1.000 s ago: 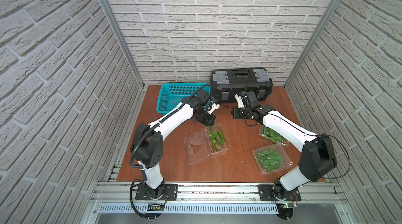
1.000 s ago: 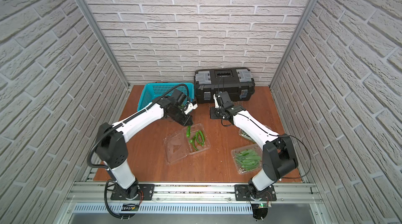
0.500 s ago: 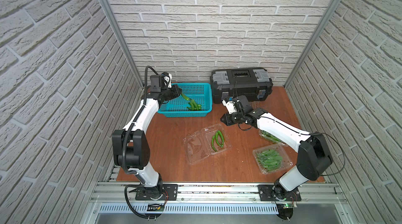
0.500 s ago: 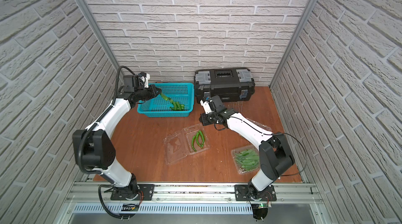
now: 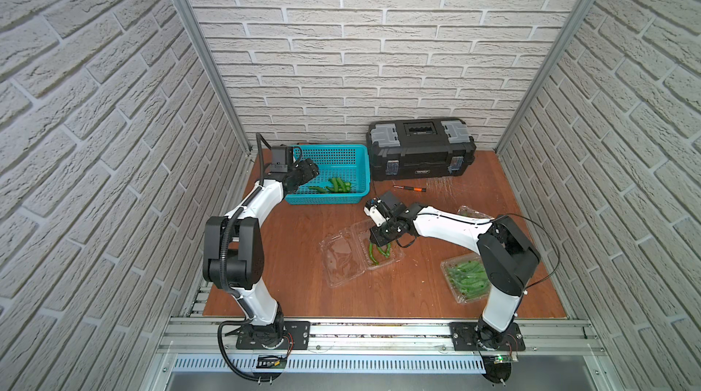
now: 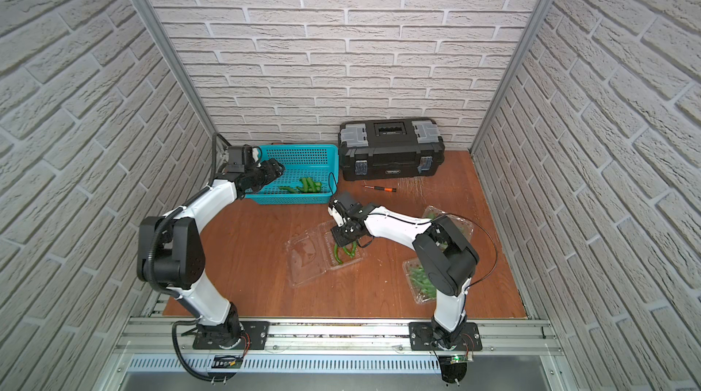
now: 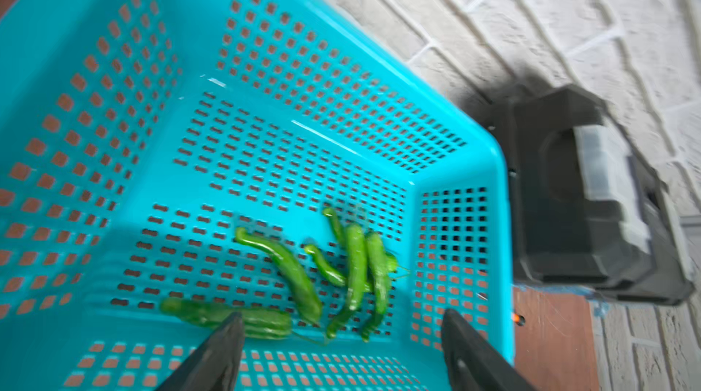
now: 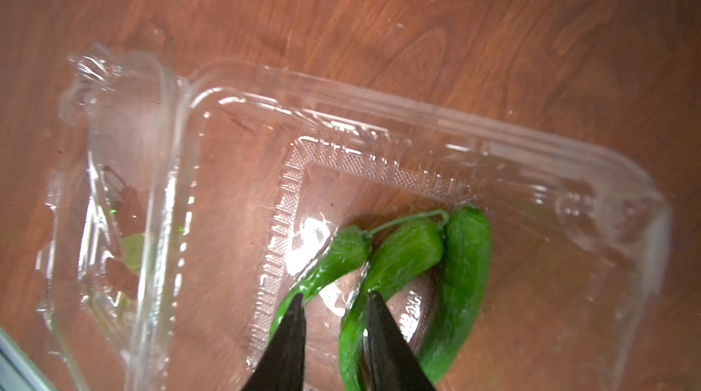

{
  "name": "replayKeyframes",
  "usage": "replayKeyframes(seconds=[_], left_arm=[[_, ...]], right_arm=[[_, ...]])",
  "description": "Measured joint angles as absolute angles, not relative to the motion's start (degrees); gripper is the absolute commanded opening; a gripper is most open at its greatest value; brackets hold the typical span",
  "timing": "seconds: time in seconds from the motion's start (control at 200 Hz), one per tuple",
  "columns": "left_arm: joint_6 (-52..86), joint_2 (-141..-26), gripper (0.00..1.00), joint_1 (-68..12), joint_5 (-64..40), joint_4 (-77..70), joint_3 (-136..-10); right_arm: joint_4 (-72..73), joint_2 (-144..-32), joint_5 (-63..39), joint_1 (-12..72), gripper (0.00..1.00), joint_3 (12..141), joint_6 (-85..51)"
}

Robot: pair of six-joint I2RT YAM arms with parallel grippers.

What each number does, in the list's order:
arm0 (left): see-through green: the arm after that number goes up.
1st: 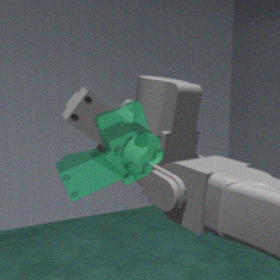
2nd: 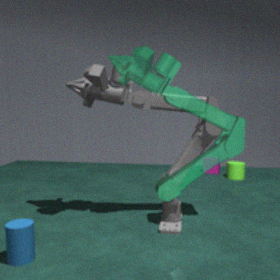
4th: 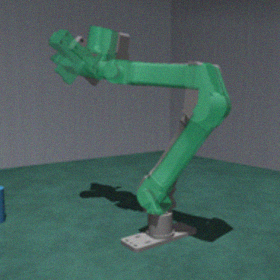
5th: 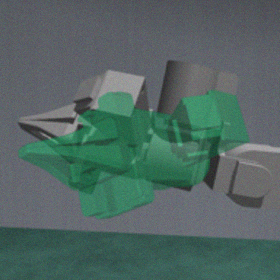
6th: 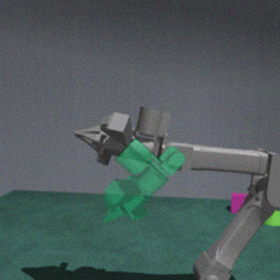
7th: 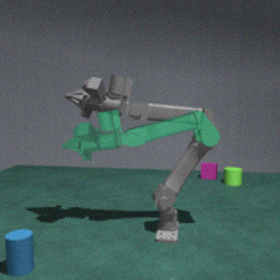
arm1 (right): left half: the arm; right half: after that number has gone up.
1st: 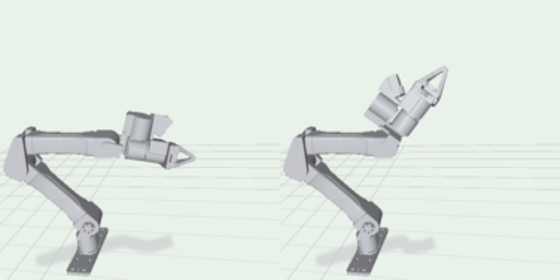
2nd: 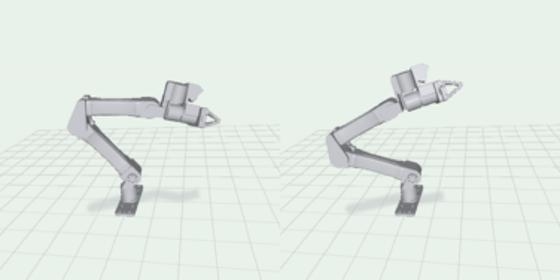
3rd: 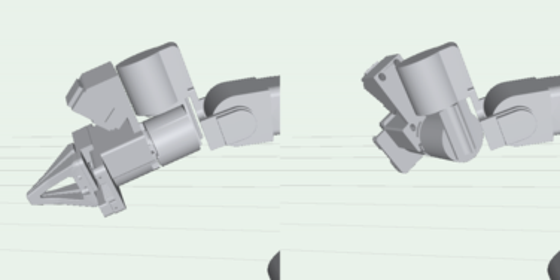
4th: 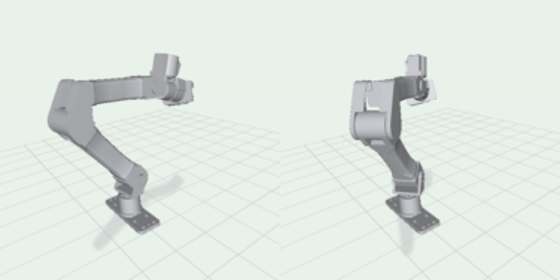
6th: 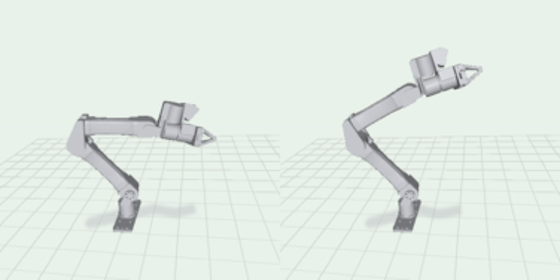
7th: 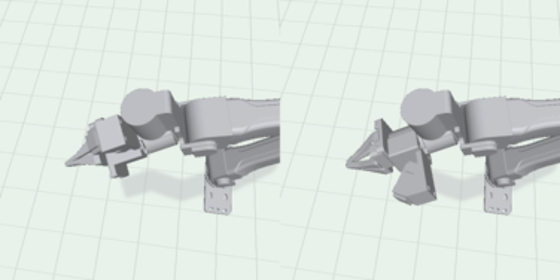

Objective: Take small green peppers out of containers
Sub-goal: Pick up the green pepper from the packing box, then place the green pepper in the basket.

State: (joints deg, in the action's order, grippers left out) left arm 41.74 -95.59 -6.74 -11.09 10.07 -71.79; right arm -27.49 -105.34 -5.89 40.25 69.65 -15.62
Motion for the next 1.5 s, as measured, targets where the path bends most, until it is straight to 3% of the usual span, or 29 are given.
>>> replayKeyframes(seconds=[0.46, 0.62, 0.74, 1.065, 1.275, 1.495], left_arm=[[43.2, -90.39, 0.8, -10.74, -7.22, 7.2, -64.84], [42.35, -90.39, 0.8, -12.14, -6.2, 7.33, -64.88], [41.28, -90.39, 0.8, -13.52, -5.34, 7.73, -65.25], [38.0, -92.12, 0.84, -19.07, -4.1, 9.52, -67.68], [36.56, -93.14, 0.86, -24.03, -4.97, 11.7, -67.72], [36.47, -90.89, 0.86, -26.72, -0.82, 14.94, -63.53]], right_arm=[[-27.68, -108.14, -1.83, 40.84, 0.28, 68.23, -16.36], [-27.16, -108.33, -1.58, 41.47, 0.14, 68.25, -16.75], [-27.07, -108.05, -0.82, 41.5, 0.11, 68.05, -17.23], [-23.75, -91.74, 2.44, 40.93, 0.09, 62.85, -17.47], [-22.5, -90.52, 1.48, 37.93, 0.09, 70.87, -16.49], [-21.04, -100.4, -2.31, 34.11, 0.09, 86.7, -15.62]])
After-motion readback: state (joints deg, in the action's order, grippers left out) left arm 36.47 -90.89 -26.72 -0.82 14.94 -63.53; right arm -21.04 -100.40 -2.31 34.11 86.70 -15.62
